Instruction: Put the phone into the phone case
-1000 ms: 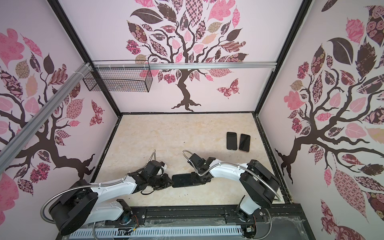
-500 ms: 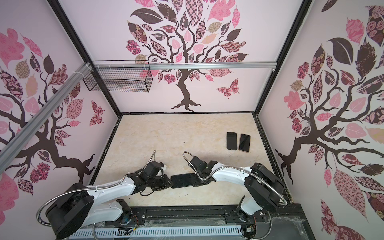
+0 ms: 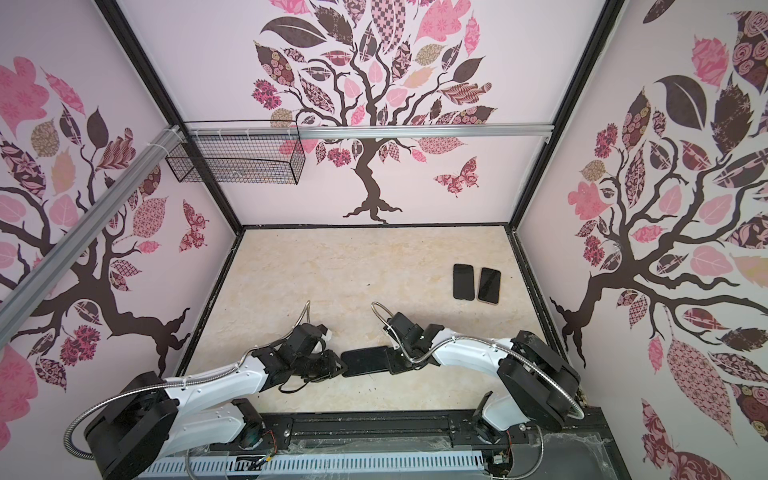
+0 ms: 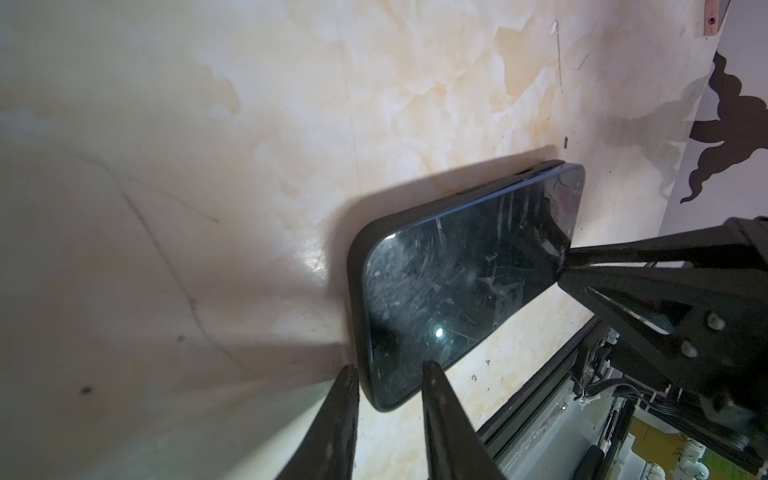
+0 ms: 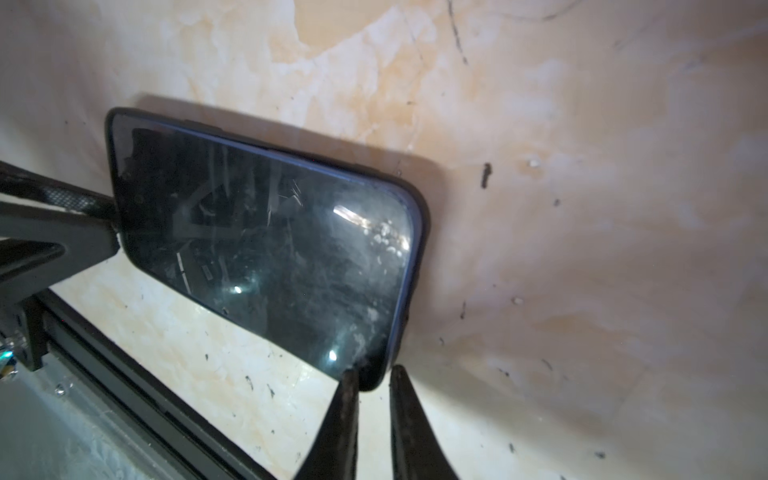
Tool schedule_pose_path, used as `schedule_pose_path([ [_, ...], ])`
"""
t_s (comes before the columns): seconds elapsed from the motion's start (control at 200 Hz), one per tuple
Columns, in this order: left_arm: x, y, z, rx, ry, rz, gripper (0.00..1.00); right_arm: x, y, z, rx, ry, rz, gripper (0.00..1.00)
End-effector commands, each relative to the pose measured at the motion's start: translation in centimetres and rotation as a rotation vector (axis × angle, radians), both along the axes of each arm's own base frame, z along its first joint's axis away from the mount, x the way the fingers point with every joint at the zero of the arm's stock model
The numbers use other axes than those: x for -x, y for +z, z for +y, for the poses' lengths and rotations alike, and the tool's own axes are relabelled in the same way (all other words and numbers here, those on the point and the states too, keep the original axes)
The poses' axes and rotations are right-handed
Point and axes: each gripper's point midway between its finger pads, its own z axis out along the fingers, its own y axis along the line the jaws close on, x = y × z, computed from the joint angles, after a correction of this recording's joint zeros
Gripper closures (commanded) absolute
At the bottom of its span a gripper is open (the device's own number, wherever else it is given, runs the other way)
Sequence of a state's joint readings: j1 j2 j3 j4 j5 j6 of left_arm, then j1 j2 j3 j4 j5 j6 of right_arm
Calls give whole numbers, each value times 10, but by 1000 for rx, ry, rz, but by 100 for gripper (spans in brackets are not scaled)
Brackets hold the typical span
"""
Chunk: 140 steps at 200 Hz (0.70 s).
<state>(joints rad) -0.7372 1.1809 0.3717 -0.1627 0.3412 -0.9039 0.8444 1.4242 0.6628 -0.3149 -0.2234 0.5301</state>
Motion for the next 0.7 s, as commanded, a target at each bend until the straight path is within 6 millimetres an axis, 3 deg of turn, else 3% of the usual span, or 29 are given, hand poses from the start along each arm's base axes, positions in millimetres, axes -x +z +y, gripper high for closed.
schedule_pose_path([
  [0.0, -2, 2, 4, -30, -2, -23, 69, 3, 12, -2, -60, 26, 4, 80],
  [0.695, -11, 4, -4, -23, -18, -39, 75, -8, 6, 4, -127, -2, 33, 83],
])
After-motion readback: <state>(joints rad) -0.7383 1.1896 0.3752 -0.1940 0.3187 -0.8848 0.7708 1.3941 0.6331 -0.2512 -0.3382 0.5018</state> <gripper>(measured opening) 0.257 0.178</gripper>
